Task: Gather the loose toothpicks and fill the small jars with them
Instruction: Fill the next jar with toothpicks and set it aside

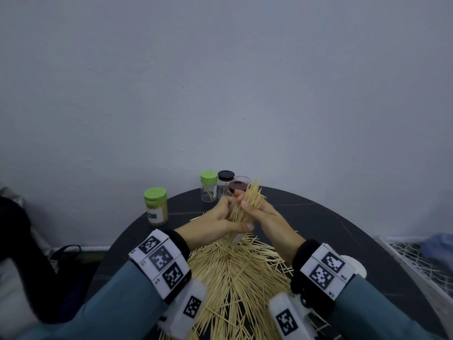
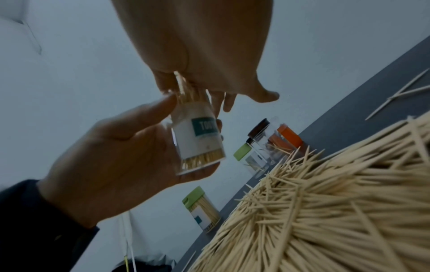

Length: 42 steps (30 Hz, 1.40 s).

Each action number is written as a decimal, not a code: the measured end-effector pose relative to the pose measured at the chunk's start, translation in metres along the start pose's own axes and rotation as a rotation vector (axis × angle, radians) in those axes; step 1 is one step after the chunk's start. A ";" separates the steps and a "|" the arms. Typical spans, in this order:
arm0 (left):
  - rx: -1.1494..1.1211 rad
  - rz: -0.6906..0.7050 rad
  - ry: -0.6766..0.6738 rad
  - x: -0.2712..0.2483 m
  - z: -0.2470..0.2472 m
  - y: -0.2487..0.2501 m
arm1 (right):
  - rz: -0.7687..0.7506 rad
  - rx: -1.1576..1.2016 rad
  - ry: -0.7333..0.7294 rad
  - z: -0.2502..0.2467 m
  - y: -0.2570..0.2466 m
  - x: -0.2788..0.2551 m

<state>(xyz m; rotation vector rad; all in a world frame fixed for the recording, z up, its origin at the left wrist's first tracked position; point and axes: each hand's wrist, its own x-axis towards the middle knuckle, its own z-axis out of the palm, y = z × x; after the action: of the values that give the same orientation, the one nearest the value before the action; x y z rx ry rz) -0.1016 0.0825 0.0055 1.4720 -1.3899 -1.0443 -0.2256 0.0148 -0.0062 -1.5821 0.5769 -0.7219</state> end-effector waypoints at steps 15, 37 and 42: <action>-0.015 0.001 -0.056 -0.003 0.003 0.001 | -0.113 0.001 0.055 -0.004 0.006 0.002; 0.032 0.124 0.108 0.001 -0.006 -0.009 | -0.074 -0.137 0.073 -0.009 0.008 0.000; 0.089 0.165 0.247 0.004 -0.013 -0.016 | -0.270 -0.313 0.114 -0.016 0.001 -0.001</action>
<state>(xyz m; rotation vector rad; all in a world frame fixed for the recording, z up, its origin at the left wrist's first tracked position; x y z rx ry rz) -0.0847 0.0794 -0.0055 1.4675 -1.3669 -0.6807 -0.2381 0.0051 -0.0061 -1.9433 0.5865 -0.9641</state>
